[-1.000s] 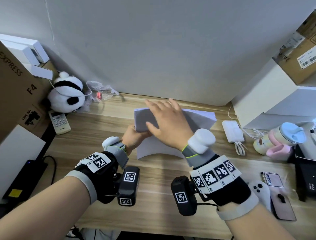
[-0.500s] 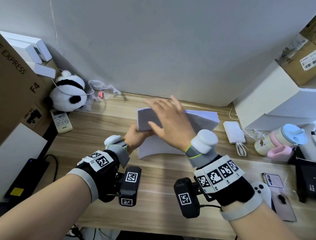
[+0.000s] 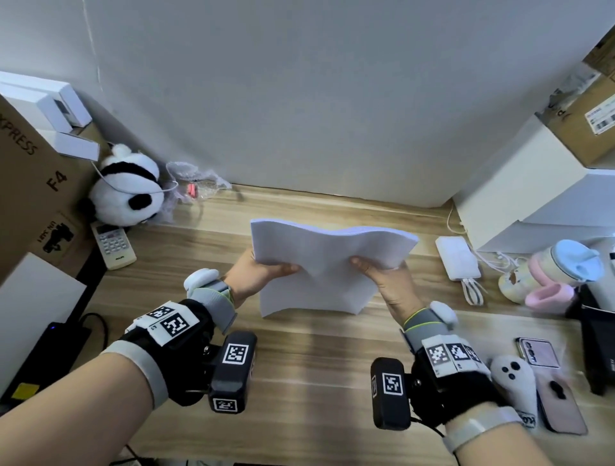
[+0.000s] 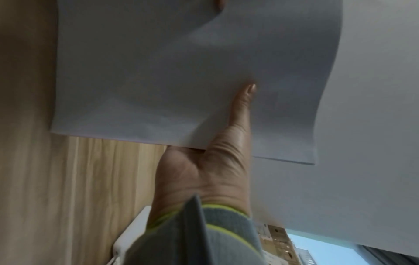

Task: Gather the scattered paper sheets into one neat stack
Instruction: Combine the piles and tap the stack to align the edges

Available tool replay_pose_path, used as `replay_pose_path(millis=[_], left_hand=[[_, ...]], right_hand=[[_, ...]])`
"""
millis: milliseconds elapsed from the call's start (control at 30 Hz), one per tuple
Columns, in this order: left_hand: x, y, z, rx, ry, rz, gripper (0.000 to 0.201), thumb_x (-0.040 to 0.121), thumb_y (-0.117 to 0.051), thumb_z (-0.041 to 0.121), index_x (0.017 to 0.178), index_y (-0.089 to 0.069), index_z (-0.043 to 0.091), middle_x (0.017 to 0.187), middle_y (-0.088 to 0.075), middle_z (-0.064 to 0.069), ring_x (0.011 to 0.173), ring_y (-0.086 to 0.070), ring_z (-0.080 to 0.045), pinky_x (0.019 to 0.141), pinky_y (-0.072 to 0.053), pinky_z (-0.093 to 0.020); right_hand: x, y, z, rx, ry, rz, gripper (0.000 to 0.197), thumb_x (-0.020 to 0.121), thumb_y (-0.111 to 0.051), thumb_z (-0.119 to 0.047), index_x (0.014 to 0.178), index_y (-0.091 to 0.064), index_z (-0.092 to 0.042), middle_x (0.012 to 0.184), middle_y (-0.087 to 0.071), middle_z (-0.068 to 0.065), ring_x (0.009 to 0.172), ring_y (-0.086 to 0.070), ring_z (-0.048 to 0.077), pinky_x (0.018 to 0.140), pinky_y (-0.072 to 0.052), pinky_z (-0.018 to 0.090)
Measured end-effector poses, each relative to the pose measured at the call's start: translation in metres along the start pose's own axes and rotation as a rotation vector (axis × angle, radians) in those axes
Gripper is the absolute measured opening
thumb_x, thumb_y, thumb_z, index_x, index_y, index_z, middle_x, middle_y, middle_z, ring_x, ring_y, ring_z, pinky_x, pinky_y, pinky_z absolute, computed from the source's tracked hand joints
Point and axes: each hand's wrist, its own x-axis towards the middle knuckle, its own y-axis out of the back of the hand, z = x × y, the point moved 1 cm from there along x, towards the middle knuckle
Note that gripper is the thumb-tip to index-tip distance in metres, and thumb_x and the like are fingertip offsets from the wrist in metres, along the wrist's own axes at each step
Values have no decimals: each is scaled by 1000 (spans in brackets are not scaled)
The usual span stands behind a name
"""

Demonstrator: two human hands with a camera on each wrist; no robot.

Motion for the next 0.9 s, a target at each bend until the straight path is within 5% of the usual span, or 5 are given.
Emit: replay_pose_path(millis=[167,467,667,800,900], left_hand=[[-1,2,2,-15,-9,5,30,68,-79,11,93,-68,22,100,-70,-7,96,-64,-21,91,-51,-40],[2,-2,-44,-14,129,135,26,60,-81,20,82,-68,26,96,-70,-4,97,-63,-24,96,-50,-41],[14,-9,-62,20,191,267,11,84,-67,23,76,-64,16,77,-64,-1,77,-61,-21,67,-49,-27],[27,-10,-70,65,233,266,14,92,-54,11,104,-61,7,89,-65,-8,82,-60,-24,71,-49,-29],[33,-13,-83,100,357,190,31,93,-48,3,122,-57,5,109,-64,-13,94,-60,-27,87,-49,-39]], right_hand=[[4,3,12,89,45,-2,23,74,-72,0,77,-66,-23,68,-73,-20,66,-66,-7,67,-53,14],[4,-6,57,115,-131,16,16,73,-75,-10,82,-68,-21,79,-74,-14,78,-67,6,74,-53,21],[8,-15,77,-27,-167,152,28,89,-60,-26,104,-65,-3,96,-71,6,88,-63,20,71,-50,21],[19,-10,92,-171,-190,235,41,96,-45,-26,125,-50,3,125,-58,8,117,-53,23,102,-37,35],[23,-2,112,-296,-223,227,36,98,-36,-17,125,-49,3,119,-57,6,111,-53,22,94,-38,29]])
